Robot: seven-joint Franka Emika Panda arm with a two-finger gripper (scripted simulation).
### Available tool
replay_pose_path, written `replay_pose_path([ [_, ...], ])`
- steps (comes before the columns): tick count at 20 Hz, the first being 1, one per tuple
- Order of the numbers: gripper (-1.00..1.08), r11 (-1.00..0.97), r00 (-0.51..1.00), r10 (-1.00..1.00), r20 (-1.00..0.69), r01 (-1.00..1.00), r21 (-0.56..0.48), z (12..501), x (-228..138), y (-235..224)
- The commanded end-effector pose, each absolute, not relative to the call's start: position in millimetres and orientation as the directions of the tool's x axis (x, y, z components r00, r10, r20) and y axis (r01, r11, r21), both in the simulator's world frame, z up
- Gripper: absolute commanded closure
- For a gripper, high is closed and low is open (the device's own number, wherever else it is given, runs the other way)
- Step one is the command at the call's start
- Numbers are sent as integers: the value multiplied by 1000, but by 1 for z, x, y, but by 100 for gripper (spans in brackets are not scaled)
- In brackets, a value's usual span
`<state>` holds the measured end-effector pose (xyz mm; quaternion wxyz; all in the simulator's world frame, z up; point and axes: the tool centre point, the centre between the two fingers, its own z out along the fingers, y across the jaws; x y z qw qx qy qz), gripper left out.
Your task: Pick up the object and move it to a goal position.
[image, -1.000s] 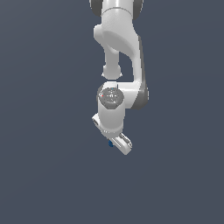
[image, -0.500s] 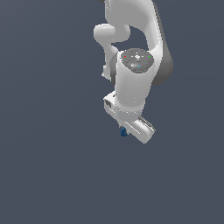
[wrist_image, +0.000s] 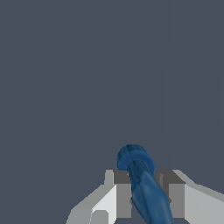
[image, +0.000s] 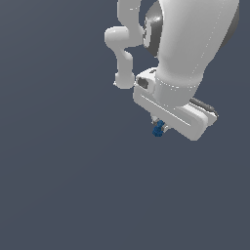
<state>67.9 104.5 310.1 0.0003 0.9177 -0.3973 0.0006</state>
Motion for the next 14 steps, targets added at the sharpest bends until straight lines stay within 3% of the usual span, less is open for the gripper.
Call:
replay_pose_path([
  [1,108,-684,684,-729,1,-729,1,335,67,117],
  [14,108,-684,684,-729,1,-729,1,426,68,164],
])
